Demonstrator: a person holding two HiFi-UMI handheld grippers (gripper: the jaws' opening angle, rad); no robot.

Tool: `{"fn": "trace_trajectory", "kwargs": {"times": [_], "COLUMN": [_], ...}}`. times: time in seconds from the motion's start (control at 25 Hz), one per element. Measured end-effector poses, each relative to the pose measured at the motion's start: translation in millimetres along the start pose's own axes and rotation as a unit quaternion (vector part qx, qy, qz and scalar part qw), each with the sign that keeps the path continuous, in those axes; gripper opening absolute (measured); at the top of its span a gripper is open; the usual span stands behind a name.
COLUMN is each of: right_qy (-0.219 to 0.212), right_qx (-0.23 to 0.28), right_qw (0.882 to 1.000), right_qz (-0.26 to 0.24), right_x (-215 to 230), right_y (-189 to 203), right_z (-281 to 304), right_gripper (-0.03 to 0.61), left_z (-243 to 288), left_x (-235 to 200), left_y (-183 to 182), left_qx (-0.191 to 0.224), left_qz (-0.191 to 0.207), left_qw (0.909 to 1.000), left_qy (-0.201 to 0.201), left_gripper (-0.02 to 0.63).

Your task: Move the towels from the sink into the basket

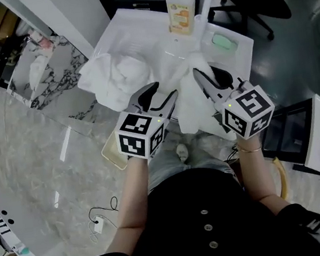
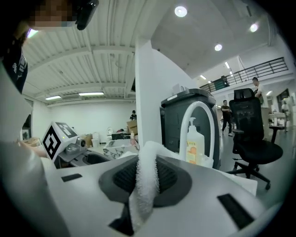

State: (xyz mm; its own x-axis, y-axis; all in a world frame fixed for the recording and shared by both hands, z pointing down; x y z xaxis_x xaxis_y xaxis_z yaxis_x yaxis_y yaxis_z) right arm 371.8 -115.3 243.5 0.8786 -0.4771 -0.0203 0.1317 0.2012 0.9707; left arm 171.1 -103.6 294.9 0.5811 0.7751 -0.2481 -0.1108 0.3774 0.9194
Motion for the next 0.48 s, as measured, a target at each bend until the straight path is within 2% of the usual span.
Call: {"fn": "trace_trajectory", "kwargs": {"times": [0.24, 0.48], "right_qy": [-0.014, -0.024], "right_qx": [0.046, 0.096], "right_qw": [0.999, 0.995], "right_qz": [0.003, 0.002], "right_x": [-32.3, -75.3], "right_y": [-30.5, -67.6], "right_z": [1.7, 0.9], "right_gripper": [0.06, 0.06], "left_z": [-40.7, -86.9], "left_x": [-3.6, -15.1], "left_y": [-18.5, -26.4], "left_qx": [0.032, 0.053], "left_qz": [0.031, 0.045], "left_qw": [0.9989, 0.9974], "left_qy": [-0.016, -0.017], "left_gripper": [0.21, 0.21]}}
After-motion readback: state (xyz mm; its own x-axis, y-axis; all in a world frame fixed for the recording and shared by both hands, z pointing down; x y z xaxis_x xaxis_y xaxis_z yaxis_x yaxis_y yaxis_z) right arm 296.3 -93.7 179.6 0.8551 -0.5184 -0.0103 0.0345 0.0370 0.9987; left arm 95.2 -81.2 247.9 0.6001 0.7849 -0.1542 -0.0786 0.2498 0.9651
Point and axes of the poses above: the fingertips, and each gripper's own axes: z forward along the fingers, x to its right, y out of its underside, the point moved 10 cm from there along -z, backward along the fingers, and after that the axes turned 13 degrees about y, right-handed, at the moved point
